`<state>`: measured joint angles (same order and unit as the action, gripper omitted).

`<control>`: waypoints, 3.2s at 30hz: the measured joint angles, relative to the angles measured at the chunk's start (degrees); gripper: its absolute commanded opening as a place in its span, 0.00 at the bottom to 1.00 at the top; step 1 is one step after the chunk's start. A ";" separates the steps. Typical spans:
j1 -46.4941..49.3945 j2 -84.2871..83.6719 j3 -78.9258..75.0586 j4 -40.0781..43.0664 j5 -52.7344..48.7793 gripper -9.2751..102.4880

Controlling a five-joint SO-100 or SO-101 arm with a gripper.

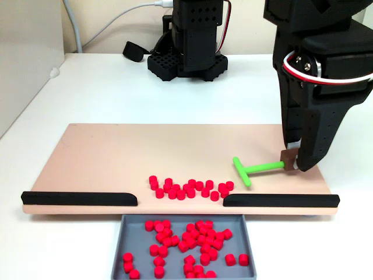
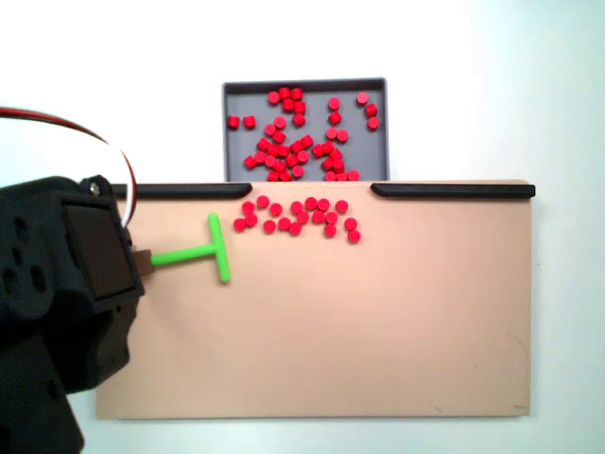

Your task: Push granules from left to the grey container

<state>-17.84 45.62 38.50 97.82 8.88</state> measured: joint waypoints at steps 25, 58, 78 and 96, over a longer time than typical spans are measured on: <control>2.11 -2.64 -1.93 -0.09 -0.09 0.08; 3.96 -2.81 -2.11 0.00 -2.72 0.08; 4.75 -2.99 -2.11 0.18 -6.06 0.08; 6.06 -3.16 -2.20 0.35 -10.02 0.08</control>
<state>-11.78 42.45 36.30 98.17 -1.14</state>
